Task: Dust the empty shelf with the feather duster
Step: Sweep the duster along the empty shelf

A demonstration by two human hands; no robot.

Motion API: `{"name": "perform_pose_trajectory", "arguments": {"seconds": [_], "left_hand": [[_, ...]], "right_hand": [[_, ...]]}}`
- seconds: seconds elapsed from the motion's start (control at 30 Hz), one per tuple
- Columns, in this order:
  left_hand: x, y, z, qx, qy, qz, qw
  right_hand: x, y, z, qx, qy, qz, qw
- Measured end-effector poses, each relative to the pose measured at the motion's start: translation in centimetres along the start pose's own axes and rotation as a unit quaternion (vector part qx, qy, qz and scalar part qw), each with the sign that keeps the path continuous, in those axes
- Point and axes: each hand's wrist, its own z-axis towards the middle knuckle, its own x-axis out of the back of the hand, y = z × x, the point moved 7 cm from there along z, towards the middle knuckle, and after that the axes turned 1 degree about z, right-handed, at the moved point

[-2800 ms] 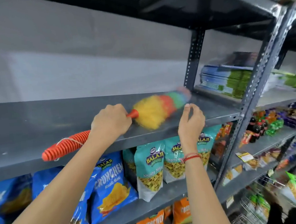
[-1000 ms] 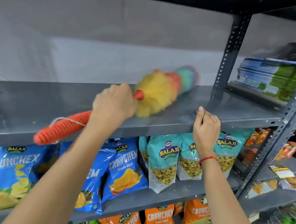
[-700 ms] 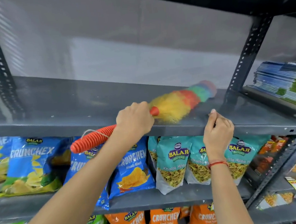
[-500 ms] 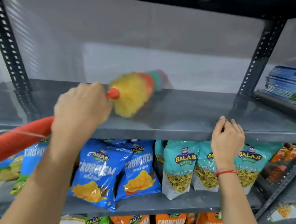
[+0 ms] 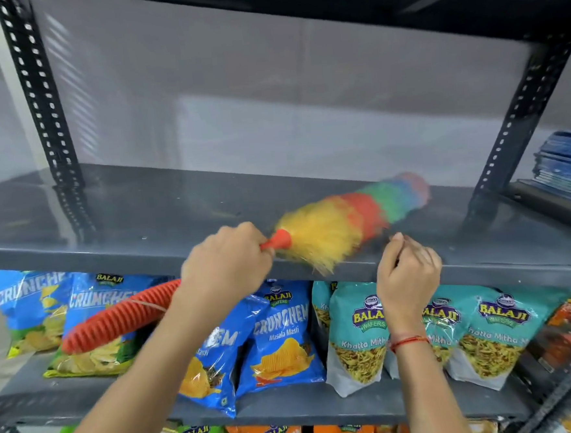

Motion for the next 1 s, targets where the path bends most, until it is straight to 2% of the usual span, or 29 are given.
{"name": "perform_pose_trajectory", "arguments": {"seconds": [0.07, 0.13, 0.2, 0.3, 0.37, 0.53, 0.6, 0.7, 0.77, 1.0], "left_hand": [[2.0, -0.7, -0.5, -0.013, 0.097, 0.057, 0.994], [3.0, -0.9, -1.2, -0.024, 0.147, 0.071, 0.986], [2.7, -1.1, -1.5, -0.021, 0.123, 0.027, 0.992], [0.7, -0.7, -1.7, -0.042, 0.018, -0.037, 0.998], [-0.3, -0.6, -1.8, -0.047, -0.018, -0.040, 0.998], [1.2, -0.1, -1.9, -0.071, 0.071, 0.016, 0.995], [1.1, 0.4, -1.7, -0.080, 0.055, -0.016, 0.995], [-0.5, 0.9, -1.3, -0.085, -0.031, -0.069, 0.994], [-1.2, 0.4, -1.1, -0.071, -0.065, -0.091, 0.991], [-0.2, -4.7, -1.8, 0.021, -0.027, -0.090, 0.995]], "right_hand": [[0.2, 0.0, -0.5, 0.029, 0.017, 0.001, 0.999], [0.2, 0.0, -0.6, 0.039, 0.022, 0.004, 0.999], [0.2, 0.0, -0.5, 0.035, 0.019, 0.004, 0.999], [0.1, 0.0, -0.6, 0.035, 0.014, 0.001, 0.999], [0.1, 0.0, -0.6, 0.037, 0.008, 0.003, 0.999], [0.3, -0.1, -0.4, 0.013, -0.003, 0.034, 0.999], [0.5, -0.2, -0.2, -0.013, -0.005, 0.061, 0.998], [1.0, -0.3, 0.1, -0.064, -0.005, 0.111, 0.992], [1.2, -1.1, 0.2, -0.065, -0.007, 0.144, 0.987], [-0.5, -9.9, -2.5, 0.015, -0.082, 0.209, 0.974]]}}
